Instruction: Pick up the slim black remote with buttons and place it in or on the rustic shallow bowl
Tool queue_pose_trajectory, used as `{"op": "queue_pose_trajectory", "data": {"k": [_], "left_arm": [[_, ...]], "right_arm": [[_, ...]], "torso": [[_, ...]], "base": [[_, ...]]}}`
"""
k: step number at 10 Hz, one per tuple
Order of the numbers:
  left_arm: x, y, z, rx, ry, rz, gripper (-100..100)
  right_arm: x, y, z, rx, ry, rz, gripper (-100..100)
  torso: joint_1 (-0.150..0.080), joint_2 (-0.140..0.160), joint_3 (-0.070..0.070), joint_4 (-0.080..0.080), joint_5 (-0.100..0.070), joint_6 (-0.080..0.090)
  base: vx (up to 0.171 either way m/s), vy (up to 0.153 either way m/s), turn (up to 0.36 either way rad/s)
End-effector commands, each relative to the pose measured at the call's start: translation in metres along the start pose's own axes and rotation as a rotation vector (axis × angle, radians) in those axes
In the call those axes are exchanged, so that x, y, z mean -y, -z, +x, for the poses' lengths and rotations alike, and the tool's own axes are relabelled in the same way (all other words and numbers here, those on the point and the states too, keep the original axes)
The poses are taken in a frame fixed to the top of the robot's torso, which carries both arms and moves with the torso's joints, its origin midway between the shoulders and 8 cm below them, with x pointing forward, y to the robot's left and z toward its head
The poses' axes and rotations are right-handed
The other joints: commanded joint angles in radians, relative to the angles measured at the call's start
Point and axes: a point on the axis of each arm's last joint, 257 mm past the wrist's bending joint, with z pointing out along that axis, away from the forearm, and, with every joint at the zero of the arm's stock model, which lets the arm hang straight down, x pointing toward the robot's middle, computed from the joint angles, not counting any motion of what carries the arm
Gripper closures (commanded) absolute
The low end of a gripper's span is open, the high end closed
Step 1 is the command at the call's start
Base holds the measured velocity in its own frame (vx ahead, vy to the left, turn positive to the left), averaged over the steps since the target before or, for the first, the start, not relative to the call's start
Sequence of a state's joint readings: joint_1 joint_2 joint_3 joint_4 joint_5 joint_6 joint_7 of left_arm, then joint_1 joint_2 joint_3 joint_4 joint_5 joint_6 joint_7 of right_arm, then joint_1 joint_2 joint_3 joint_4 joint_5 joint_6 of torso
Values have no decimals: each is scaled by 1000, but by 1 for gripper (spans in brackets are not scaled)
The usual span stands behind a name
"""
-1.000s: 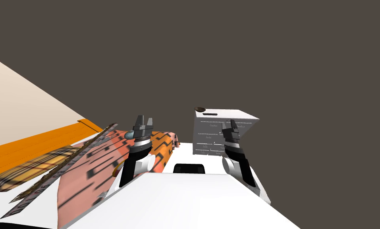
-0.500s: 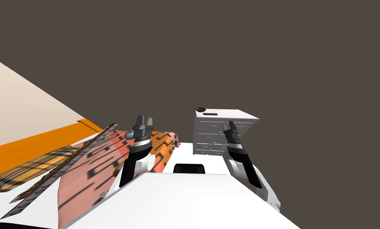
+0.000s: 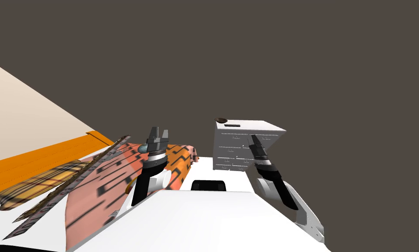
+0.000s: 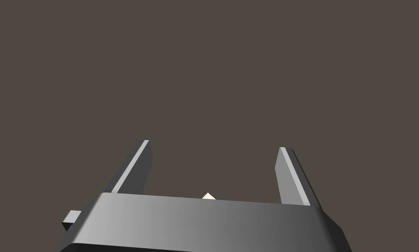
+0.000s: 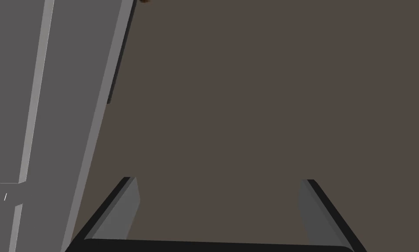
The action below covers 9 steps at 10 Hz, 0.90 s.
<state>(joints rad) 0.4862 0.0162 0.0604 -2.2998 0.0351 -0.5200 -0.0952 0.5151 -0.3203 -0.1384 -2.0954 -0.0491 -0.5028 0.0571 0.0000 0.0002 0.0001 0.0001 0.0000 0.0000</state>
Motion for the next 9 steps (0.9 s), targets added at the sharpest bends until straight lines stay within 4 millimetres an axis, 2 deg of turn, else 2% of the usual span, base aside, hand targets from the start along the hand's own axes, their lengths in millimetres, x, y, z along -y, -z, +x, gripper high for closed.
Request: {"op": "queue_pose_trajectory", "data": {"k": [1,2,3,5,6,9], "left_arm": [[0,0,0,0,0,0,0],[0,0,0,0,0,0,0],[0,0,0,0,0,0,0],[0,0,0,0,0,0,0],[0,0,0,0,0,0,0],[0,0,0,0,0,0,0]], "right_arm": [[9,4,-6,-37,72,8,-100],[8,2,-4,-63,88,2,-100],[16,7,-10,-85,144,10,-100],[14,4,-9,-123,167,1,-100],[21,8,-15,-151,226,6,-100],[26,8,-20,-226,313,-4,-100]], "torso": [[0,0,0,0,0,0],[0,0,0,0,0,0],[0,0,0,0,0,0],[0,0,0,0,0,0],[0,0,0,0,0,0],[0,-1,0,0,0,0]], "base": [[0,9,13],[0,8,7],[3,9,22],[1,3,5],[1,4,33],[4,5,21]]}}
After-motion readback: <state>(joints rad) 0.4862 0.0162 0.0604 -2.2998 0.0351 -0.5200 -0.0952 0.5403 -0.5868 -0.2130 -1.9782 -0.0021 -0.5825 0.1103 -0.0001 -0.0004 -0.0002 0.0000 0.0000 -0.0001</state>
